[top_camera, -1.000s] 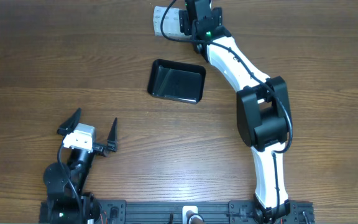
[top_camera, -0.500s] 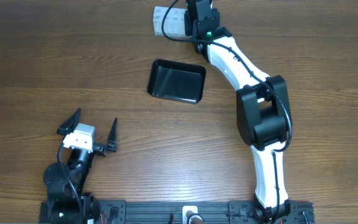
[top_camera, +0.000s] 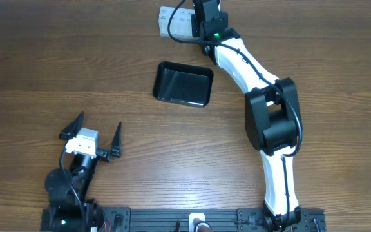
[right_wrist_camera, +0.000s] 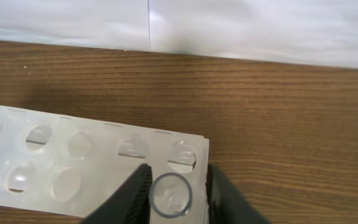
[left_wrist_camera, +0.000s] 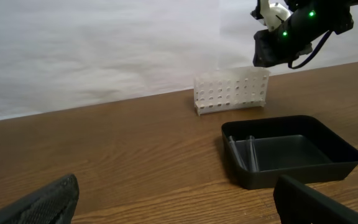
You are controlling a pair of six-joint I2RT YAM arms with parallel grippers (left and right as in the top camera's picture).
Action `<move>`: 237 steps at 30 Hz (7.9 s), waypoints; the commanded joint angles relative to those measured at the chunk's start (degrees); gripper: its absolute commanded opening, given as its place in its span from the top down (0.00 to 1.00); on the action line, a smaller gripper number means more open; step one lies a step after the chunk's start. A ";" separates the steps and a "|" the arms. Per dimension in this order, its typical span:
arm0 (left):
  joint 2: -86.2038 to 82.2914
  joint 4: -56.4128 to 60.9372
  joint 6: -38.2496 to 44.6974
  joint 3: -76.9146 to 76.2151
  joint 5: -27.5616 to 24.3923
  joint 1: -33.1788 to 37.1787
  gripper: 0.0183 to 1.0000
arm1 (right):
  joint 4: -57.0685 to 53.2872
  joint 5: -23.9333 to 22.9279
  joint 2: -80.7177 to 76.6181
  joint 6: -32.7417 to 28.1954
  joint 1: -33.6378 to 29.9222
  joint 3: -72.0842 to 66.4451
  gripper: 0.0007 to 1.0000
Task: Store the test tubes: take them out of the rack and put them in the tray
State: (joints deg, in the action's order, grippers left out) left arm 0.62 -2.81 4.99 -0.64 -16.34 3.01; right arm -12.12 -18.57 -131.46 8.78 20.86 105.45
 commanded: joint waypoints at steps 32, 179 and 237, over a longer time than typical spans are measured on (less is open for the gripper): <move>-0.44 -0.04 0.79 0.31 -0.57 -0.17 0.00 | -4.04 -5.51 24.17 0.63 3.04 -0.07 0.93; -0.44 -0.04 0.79 0.31 -0.57 -0.17 0.00 | 8.76 11.32 131.19 -8.41 -20.72 -105.20 0.01; -0.44 -0.04 0.79 0.31 -0.57 -0.17 0.00 | 8.48 12.09 131.14 -8.41 -21.16 -105.18 0.01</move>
State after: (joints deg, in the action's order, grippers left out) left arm 0.58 -2.81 4.99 -0.64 -16.34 3.01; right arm -3.44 -7.35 -0.89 0.03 0.23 0.73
